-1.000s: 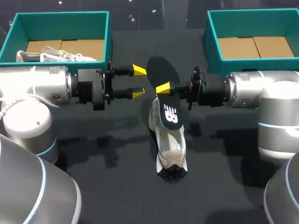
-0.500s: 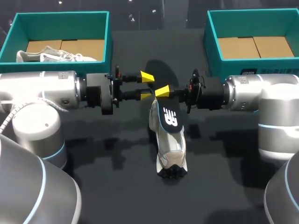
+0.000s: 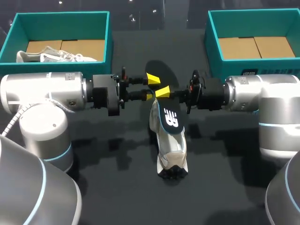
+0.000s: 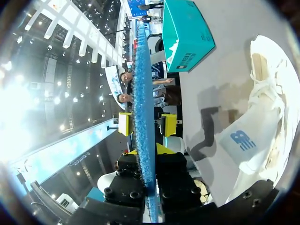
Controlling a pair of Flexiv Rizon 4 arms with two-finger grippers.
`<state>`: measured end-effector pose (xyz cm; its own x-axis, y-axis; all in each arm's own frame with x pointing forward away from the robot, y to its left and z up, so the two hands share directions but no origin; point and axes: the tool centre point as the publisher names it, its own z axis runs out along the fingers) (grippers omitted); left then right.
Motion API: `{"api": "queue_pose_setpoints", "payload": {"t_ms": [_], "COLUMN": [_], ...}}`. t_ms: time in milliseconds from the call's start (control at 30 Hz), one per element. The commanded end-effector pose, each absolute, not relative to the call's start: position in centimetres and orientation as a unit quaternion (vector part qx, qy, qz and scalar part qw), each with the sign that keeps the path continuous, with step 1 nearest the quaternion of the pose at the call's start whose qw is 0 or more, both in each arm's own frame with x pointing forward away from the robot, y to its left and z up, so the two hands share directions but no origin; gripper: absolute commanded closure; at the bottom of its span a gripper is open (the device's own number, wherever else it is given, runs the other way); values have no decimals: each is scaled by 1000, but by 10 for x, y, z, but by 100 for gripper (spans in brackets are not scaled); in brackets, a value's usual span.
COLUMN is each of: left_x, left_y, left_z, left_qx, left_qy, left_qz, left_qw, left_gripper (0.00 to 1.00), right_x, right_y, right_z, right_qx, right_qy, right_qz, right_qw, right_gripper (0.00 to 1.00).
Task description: Take the shoe out of the shoebox, open the shoe tongue, remove and reinsert the insole, then place the shoe into the shoebox
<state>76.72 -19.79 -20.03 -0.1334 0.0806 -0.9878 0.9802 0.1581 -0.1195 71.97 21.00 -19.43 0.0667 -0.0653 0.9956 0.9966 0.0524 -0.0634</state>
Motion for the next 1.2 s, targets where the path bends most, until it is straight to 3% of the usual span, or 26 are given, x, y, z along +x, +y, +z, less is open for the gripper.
{"api": "queue_pose_setpoints", "payload": {"t_ms": [33,567,900,967,1033,1200], "left_x": [771,771,768,769,769,770], "left_y": [-208,-217,-222,-223,-225,-225], "left_z": [-201,-206,-207,-207,-207,-207], "left_qx": [450,458,462,463,462,461], "left_qy": [589,583,580,579,580,578], "left_qz": [-466,-463,-465,-464,-464,-465], "left_qw": [484,486,485,485,485,487], "left_gripper": [61,73,75,78,98,100], "right_x": [719,719,719,719,719,719], "right_y": [211,211,211,211,211,211], "right_z": [-195,-195,-195,-195,-195,-195], "right_qx": [-487,-487,-487,-487,-487,-487], "right_qy": [-479,-479,-479,-479,-479,-479], "right_qz": [-486,-486,-486,-486,-486,-486], "right_qw": [545,545,545,545,545,545], "right_gripper": [100,100,100,100,100,100]}}
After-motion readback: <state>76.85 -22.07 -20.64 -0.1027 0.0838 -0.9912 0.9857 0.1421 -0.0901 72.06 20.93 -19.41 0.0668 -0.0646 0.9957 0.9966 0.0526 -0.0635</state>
